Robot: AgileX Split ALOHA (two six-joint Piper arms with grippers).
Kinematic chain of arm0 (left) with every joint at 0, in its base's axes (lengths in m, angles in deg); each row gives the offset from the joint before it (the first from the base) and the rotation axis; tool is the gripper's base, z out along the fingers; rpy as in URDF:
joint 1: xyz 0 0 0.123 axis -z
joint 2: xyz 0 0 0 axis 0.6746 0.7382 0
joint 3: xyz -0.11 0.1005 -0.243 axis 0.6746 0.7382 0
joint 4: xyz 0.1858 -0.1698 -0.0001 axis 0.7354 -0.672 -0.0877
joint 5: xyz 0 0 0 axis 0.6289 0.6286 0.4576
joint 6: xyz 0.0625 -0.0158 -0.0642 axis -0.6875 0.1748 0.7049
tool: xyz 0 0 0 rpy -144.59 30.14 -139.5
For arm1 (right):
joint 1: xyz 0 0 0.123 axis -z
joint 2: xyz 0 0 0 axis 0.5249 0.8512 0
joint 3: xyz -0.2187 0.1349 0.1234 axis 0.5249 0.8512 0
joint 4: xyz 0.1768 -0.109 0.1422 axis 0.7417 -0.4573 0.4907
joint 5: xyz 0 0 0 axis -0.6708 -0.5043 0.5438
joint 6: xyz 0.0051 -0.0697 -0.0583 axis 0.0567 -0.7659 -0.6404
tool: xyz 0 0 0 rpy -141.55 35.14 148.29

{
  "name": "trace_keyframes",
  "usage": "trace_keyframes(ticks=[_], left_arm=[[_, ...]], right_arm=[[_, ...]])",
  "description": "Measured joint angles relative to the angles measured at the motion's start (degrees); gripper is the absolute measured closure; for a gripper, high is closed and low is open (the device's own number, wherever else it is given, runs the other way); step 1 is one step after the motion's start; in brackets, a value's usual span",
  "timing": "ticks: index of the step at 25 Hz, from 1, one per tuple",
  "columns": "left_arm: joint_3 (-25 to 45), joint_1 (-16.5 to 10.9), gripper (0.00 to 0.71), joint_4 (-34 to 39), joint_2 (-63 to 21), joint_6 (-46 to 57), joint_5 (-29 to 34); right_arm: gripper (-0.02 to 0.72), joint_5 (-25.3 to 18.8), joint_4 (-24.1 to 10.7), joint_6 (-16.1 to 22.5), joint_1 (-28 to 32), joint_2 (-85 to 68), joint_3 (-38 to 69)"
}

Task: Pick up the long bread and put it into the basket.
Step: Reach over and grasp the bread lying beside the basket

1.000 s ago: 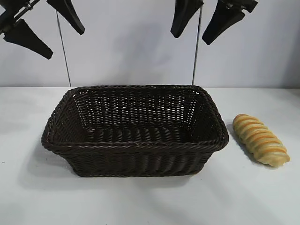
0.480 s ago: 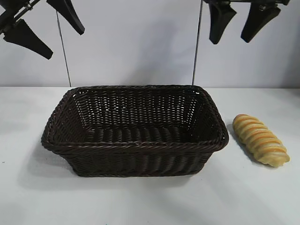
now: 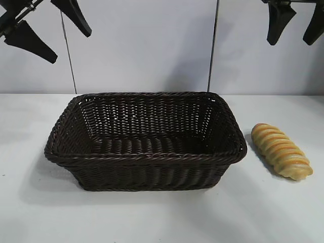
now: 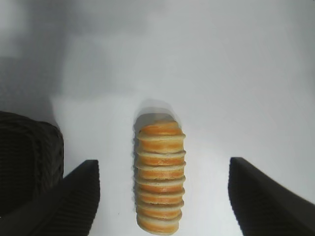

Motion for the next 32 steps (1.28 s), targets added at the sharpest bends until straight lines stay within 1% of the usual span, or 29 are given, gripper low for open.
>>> trace_keyframes(ticks=[4,7,9,16,23,25,29,32], left_arm=[[0.00,0.00,0.171,0.00,0.00,0.00,-0.01],[0.00,0.00,0.171,0.00,0.00,0.00,-0.01],[0.00,0.00,0.171,0.00,0.00,0.00,-0.01],[0.00,0.00,0.171,0.00,0.00,0.00,-0.01],[0.00,0.00,0.171,0.00,0.00,-0.05,-0.01],[0.00,0.00,0.171,0.00,0.00,-0.11,-0.01],[0.00,0.00,0.171,0.00,0.00,-0.11,-0.01],[0.00,0.00,0.171,0.00,0.00,-0.11,-0.01]], right_arm=[[0.174,0.17,0.00,-0.13,0.00,-0.11,5.36],[0.174,0.26,-0.05,-0.72,0.00,-0.11,11.44],[0.174,1.38,-0.05,-0.86,0.00,-0.11,14.80],[0.174,9.53,-0.05,-0.86,0.00,-0.11,24.76],[0.174,20.26,-0.05,-0.86,0.00,-0.11,33.88],[0.174,22.55,-0.05,-0.86,0.00,-0.11,35.38],[0.174,24.14,-0.05,-0.86,0.00,1.14,35.76],[0.174,24.34,-0.05,-0.75,0.00,3.75,35.76]])
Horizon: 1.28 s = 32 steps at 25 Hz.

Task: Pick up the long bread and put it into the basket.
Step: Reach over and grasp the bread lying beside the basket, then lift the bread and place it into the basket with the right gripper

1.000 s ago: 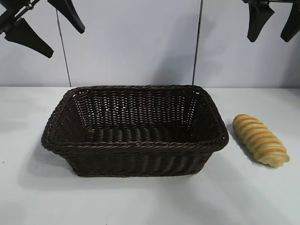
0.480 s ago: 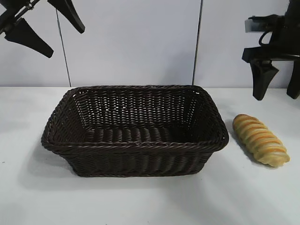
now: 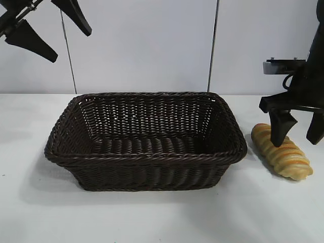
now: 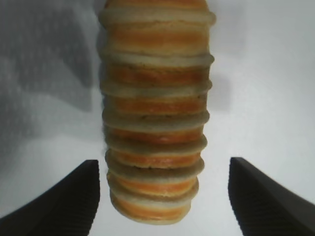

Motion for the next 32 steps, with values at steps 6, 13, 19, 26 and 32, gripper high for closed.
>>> trace_keyframes(ticks=[6,13,19,26,32], left_arm=[[0.00,0.00,0.171,0.00,0.00,-0.04,0.00],[0.00,0.00,0.171,0.00,0.00,-0.04,0.00],[0.00,0.00,0.171,0.00,0.00,-0.06,0.00],[0.00,0.00,0.171,0.00,0.00,-0.06,0.00],[0.00,0.00,0.171,0.00,0.00,-0.06,0.00]], right_arm=[[0.174,0.49,0.61,0.77,0.00,1.77,0.00],[0.412,0.36,1.14,0.77,0.00,1.77,0.00],[0.533,-3.16,0.21,0.77,0.00,1.37,-1.83],[0.545,-9.47,0.95,0.77,0.00,-5.05,-8.35],[0.545,-17.42,1.27,0.77,0.00,-7.64,-16.13]])
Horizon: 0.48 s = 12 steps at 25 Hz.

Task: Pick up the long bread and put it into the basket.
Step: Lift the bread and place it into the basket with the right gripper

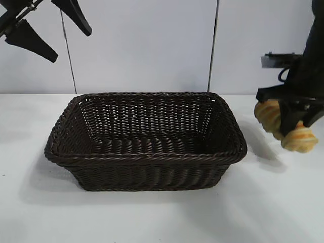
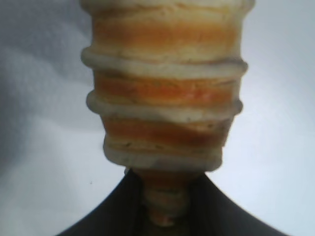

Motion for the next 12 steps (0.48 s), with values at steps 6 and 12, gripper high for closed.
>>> trace_keyframes(ticks=[6,12], left_arm=[[0.00,0.00,0.171,0.00,0.00,0.00,0.00],[0.00,0.00,0.171,0.00,0.00,0.00,0.00]], right_arm=[[0.545,-5.08,2.97,-0.14,0.00,0.00,-4.55],[0.545,-5.81,6.63,-1.58,0.00,0.00,-4.98]])
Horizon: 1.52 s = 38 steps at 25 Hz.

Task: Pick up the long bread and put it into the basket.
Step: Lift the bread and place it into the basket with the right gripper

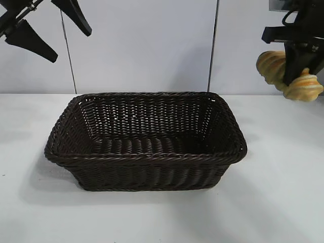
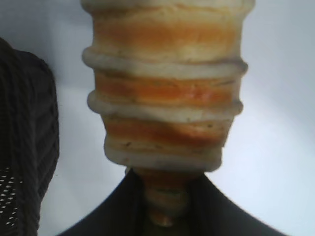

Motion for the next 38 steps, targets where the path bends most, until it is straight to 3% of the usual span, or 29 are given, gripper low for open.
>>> trace_keyframes(ticks=[6,24,31,38], left_arm=[[0.00,0.00,0.171,0.00,0.00,0.00,0.00],[0.00,0.00,0.171,0.00,0.00,0.00,0.21],[0.00,0.00,0.171,0.00,0.00,-0.05,0.45],[0.00,0.00,0.171,0.00,0.00,-0.05,0.51]], right_arm=[[0.545,-0.13,1.31,-0.63,-2.56,0.06,0.00],[0.545,8.72,1.38,-0.78,-25.18,3.35,-0.07],[0.545,13.73,1.61,-0.78,-27.25,9.76,-0.07],[0.526,14.20,1.61,-0.78,-27.25,11.85,-0.07]])
